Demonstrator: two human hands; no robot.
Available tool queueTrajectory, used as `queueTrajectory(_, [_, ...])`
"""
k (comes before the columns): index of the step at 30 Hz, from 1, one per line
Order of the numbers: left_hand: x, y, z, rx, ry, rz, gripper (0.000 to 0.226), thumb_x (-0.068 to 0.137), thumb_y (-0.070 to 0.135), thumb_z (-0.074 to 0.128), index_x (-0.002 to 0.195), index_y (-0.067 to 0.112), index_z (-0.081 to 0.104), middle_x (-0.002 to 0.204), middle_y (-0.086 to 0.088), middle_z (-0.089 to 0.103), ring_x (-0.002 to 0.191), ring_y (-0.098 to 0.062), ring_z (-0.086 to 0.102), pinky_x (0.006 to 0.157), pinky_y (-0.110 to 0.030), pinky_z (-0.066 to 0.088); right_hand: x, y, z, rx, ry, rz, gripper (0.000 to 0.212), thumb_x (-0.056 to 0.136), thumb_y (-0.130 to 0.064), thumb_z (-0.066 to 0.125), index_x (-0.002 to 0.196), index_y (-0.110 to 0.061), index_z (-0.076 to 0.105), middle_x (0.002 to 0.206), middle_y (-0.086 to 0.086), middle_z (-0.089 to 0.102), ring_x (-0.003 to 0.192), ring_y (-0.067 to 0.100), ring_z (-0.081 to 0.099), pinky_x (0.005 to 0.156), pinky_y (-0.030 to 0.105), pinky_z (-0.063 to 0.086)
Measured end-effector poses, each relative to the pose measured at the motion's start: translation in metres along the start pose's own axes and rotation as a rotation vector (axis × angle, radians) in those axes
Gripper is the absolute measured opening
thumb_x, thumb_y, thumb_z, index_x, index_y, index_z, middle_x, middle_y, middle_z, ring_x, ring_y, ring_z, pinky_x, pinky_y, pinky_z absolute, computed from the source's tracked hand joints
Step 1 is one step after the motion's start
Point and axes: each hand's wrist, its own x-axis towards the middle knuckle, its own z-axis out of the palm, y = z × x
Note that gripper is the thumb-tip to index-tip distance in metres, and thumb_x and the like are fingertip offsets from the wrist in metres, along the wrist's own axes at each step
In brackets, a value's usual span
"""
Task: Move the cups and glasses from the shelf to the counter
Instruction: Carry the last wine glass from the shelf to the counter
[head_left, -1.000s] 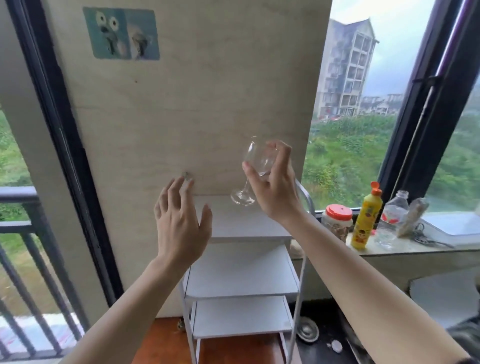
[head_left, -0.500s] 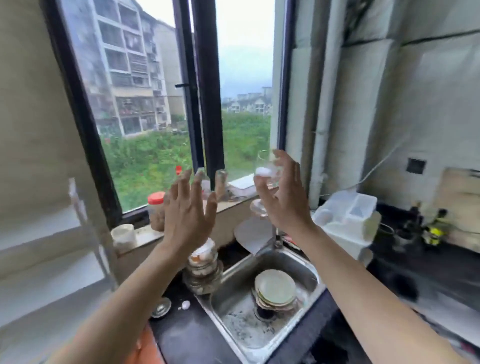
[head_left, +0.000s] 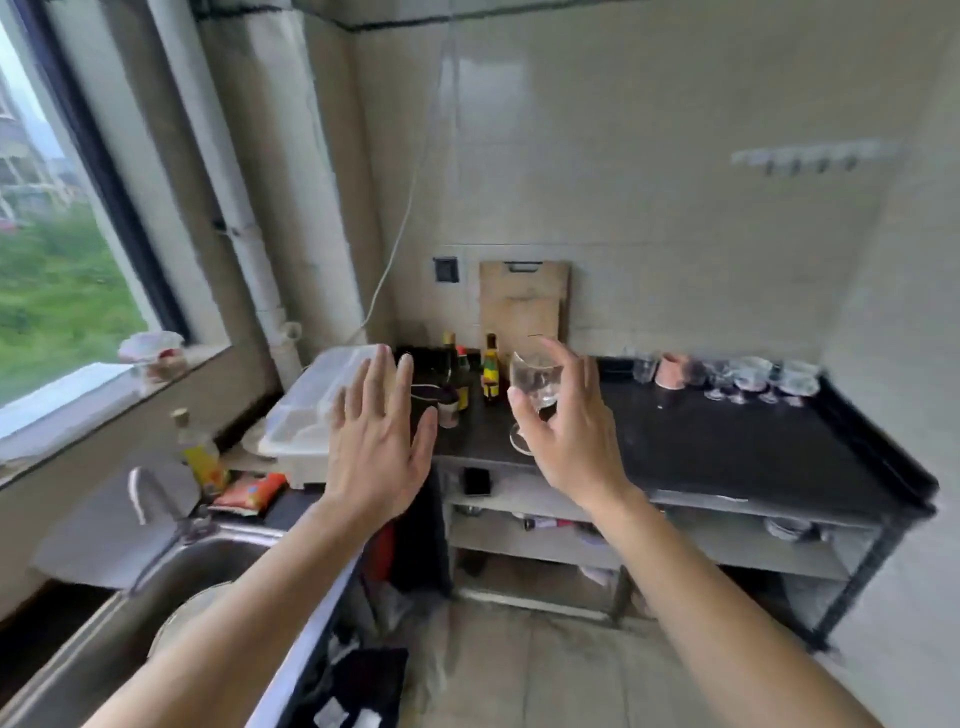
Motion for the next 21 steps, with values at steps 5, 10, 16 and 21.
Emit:
queueTrajectory(5, [0.066,0.067,0.1,-0.098,-0.089,0.109,0.065,0.099,0.047,0.027,0.154,0.013,0.028,0.162,-0.019,0.02,0.148,-0.038,0.02,0.114,-0.056,0.025,0.006,0.11,-0.032,-0.122,0.034,0.128,0.056,0.096,-0.04,0.059,0.144,-0.027,0.034,0.142,0.0,0.043,0.104,0.013,0.059,0.07,0.038,0.059])
queueTrajectory(10, [0.158,0.129,0.201,-0.201,-0.179,0.233,0.065,0.1,0.048,0.027,0.156,0.016,0.023,0.164,-0.016,0.014,0.149,-0.038,0.015,0.116,-0.057,0.021,0.047,0.213,-0.063,-0.3,0.089,0.201,0.059,0.096,-0.039,0.061,0.147,-0.028,0.032,0.145,-0.008,0.04,0.108,0.009,0.057,0.069,0.037,0.06])
queueTrajectory(16, [0.268,0.204,0.28,-0.253,-0.224,0.42,0.066,0.099,0.05,0.023,0.156,0.015,0.022,0.164,-0.018,0.014,0.149,-0.039,0.015,0.114,-0.056,0.022,0.118,0.309,-0.104,-0.45,0.135,0.346,0.066,0.096,-0.046,0.058,0.15,-0.029,0.024,0.145,0.0,0.04,0.086,0.02,0.068,0.07,0.035,0.055])
queueTrajectory(21, [0.33,0.268,0.334,-0.32,-0.262,0.507,0.066,0.101,0.047,0.026,0.156,0.013,0.017,0.164,-0.019,0.007,0.149,-0.041,0.011,0.115,-0.058,0.02,0.153,0.375,-0.138,-0.505,0.212,0.393,0.07,0.095,-0.048,0.058,0.152,-0.032,0.019,0.142,0.001,0.041,0.09,0.025,0.068,0.072,0.022,0.045])
